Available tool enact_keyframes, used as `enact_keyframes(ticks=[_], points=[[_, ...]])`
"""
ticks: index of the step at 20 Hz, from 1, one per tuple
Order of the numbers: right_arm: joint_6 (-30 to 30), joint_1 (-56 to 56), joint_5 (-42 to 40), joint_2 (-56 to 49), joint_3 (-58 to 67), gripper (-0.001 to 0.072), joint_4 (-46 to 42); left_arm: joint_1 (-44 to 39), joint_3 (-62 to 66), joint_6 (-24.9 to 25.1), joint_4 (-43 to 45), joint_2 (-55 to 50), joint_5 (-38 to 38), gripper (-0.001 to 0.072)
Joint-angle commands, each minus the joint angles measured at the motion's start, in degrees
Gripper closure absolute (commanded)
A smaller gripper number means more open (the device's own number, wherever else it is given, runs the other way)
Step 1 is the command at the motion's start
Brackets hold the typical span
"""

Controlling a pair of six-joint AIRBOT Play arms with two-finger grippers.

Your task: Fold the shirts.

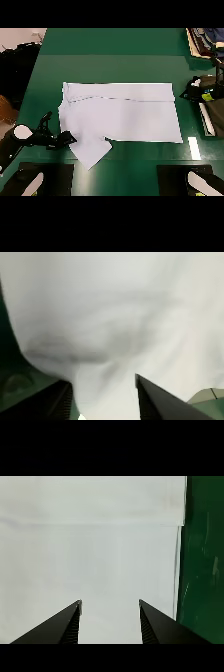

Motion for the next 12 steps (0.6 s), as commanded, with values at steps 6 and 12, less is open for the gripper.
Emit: enact_keyframes(ticks=[6, 12], points=[[-0.1, -9.3, 6.6, 4.3, -8.9, 0.029, -0.8, 0.0, 4.1, 5.5, -2.2, 0.0, -2.7, 0.0683], [-1.7, -27.0, 8.4, 9.4, -28.6, 0.018, -3.6, 0.0, 13.0, 6.8, -2.2, 0.0, -3.6, 0.0683]])
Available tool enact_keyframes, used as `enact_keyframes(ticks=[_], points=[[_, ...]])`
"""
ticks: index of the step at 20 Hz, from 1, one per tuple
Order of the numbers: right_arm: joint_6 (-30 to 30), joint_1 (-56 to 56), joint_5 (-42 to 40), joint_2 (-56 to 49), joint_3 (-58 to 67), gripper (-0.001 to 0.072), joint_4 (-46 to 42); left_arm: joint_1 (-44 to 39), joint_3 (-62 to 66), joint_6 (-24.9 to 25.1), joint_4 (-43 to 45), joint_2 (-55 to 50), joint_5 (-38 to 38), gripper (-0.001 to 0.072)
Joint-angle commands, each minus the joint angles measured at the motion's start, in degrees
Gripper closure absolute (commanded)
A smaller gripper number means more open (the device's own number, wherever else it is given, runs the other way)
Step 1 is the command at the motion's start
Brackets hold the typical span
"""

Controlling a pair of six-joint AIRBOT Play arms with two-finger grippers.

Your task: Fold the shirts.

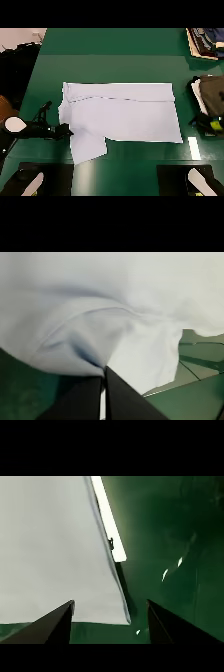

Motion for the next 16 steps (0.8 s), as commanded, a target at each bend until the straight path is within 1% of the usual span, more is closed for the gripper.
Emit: enact_keyframes(ticks=[1, 3, 4, 7, 8, 9, 10, 11, 12, 13, 14, 16], points=[[-1.4, -7.6, -0.2, 1.2, -9.9, 0.0187, 0.9, 0.0, 3.7, 1.0, -0.3, 0.0, -0.2, 0.0683], [-1.6, -7.0, -2.7, 0.4, -12.6, 0.0249, 2.4, 0.0, 3.8, 1.2, -0.2, 0.0, -0.2, 0.0683], [-1.6, -5.9, -3.5, -0.8, -13.3, 0.0265, 3.3, 0.0, 3.8, 1.4, -0.2, 0.0, -0.2, 0.0683], [-1.6, -0.8, -6.1, -6.0, -13.1, 0.0267, 6.1, 0.0, 3.8, 1.4, -0.2, 0.0, -0.3, 0.0682], [-1.5, 1.2, -6.6, -7.6, -12.3, 0.0286, 6.6, 0.0, 3.8, 1.4, -0.1, 0.0, -0.3, 0.0682], [-1.6, 3.3, -7.2, -8.9, -11.2, 0.0324, 6.4, 0.0, 3.8, 1.4, 0.0, 0.0, -0.6, 0.0682], [-1.6, 4.9, -7.5, -9.6, -10.2, 0.0444, 6.3, 0.0, 3.8, 1.4, 0.4, 0.0, -1.3, 0.0683], [-1.6, 6.3, -7.1, -10.1, -9.1, 0.0535, 5.9, 0.0, 3.8, 1.4, 0.7, 0.0, -2.6, 0.0683], [-1.6, 7.4, -6.2, -10.1, -7.9, 0.0592, 5.8, 0.0, 3.9, 1.4, 1.5, 0.0, -4.2, 0.0683], [-1.6, 8.1, -4.7, -9.7, -6.9, 0.0685, 5.5, 0.0, 4.0, 1.4, 2.5, 0.5, -5.6, 0.0684], [-1.6, 8.8, -3.0, -8.7, -5.9, 0.0693, 4.5, 0.0, 4.0, 1.0, 3.9, 2.0, -6.5, 0.0685], [-1.5, 10.1, 0.7, -4.6, -4.5, 0.0693, 0.7, 0.0, 4.0, -2.3, 7.7, 6.9, -9.0, 0.0685]])
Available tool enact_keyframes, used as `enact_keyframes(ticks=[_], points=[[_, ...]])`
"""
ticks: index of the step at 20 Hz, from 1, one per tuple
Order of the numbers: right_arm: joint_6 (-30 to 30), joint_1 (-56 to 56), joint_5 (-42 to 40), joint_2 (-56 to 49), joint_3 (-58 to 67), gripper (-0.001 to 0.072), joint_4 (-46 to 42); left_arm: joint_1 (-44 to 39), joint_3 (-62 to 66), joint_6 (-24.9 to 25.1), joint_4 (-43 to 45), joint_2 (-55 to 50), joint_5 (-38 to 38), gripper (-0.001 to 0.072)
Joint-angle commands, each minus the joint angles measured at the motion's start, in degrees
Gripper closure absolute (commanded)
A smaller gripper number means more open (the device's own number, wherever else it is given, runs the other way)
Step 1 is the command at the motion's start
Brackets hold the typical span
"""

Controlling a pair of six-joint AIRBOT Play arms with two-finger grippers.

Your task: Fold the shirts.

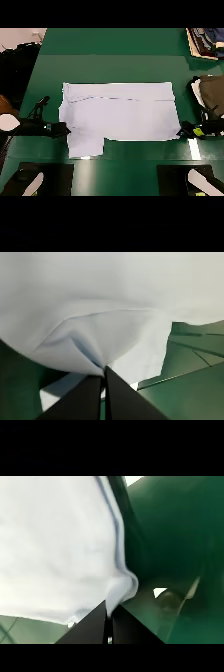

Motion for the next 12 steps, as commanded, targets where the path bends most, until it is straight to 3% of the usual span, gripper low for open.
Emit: enact_keyframes(ticks=[1, 4, 6, 9, 12], points=[[0.1, 2.8, 6.9, 5.1, 2.6, 0.0693, -5.1, 0.0, 0.1, -4.0, 6.0, 6.4, -6.7, 0.0685], [0.2, 2.6, 13.2, 12.9, 2.9, 0.0693, -9.7, 0.0, 0.1, -5.9, 5.8, 13.4, -17.5, 0.0684], [1.6, 2.6, 13.7, 17.4, 3.5, 0.0694, -9.6, 0.0, 0.9, -7.0, 4.6, 15.6, -20.3, 0.0684], [2.8, 2.6, 12.0, 18.3, 8.5, 0.0695, -9.2, 0.0, 5.2, -6.5, 5.9, 13.0, -15.0, 0.0684], [2.7, 4.7, 10.2, 10.5, 15.7, 0.0695, -9.1, 0.0, 10.0, -1.8, 6.2, 3.7, -5.2, 0.0684]])
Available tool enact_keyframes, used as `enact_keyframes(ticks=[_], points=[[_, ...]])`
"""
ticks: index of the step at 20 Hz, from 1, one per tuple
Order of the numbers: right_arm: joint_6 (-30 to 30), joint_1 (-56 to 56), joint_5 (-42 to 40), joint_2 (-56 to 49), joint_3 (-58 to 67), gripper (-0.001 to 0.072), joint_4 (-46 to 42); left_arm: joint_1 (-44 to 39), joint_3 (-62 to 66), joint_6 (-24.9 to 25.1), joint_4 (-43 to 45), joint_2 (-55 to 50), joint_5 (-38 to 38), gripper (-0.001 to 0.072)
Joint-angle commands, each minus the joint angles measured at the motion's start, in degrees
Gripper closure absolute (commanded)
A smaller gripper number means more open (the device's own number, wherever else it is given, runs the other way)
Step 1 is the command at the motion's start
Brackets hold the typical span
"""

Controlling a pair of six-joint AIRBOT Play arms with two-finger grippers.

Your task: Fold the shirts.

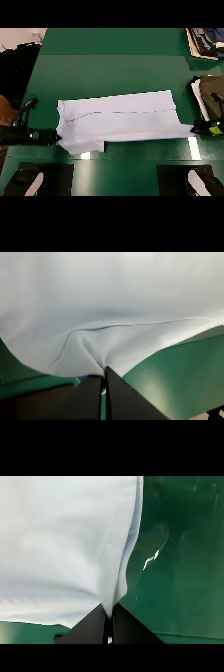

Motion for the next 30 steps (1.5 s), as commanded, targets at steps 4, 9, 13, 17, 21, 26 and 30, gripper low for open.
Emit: enact_keyframes(ticks=[4, 9, 13, 17, 21, 26, 30], points=[[0.5, 7.9, -7.7, -17.8, 15.0, 0.0694, -0.5, 0.0, 11.7, 8.2, 0.7, -22.0, 18.9, 0.0683], [0.5, 12.1, -10.3, -33.9, 27.4, 0.0693, -0.4, 0.0, 20.7, 10.4, 0.6, -38.5, 27.7, 0.0681], [0.5, 11.6, -10.7, -42.4, 36.2, 0.0559, 2.8, 0.0, 22.1, 10.3, -0.1, -43.3, 32.7, 0.0406], [-3.8, 6.5, -8.6, -45.9, 41.0, 0.0293, 14.6, 0.0, 23.8, 9.2, -0.3, -43.0, 28.9, 0.0063], [-6.3, -0.4, -3.5, -45.7, 37.8, 0.0238, 14.6, 0.0, 25.4, 9.2, -3.7, -43.0, 22.8, 0.0414], [-10.6, -6.7, -4.7, -46.7, 27.4, 0.0198, 22.1, -6.1, 25.4, 9.6, -5.1, -43.1, 26.0, 0.0672], [-12.9, -4.5, -4.9, -50.3, 25.5, 0.02, 28.1, -13.4, 25.4, 7.4, -5.4, -43.8, 33.4, 0.0682]])
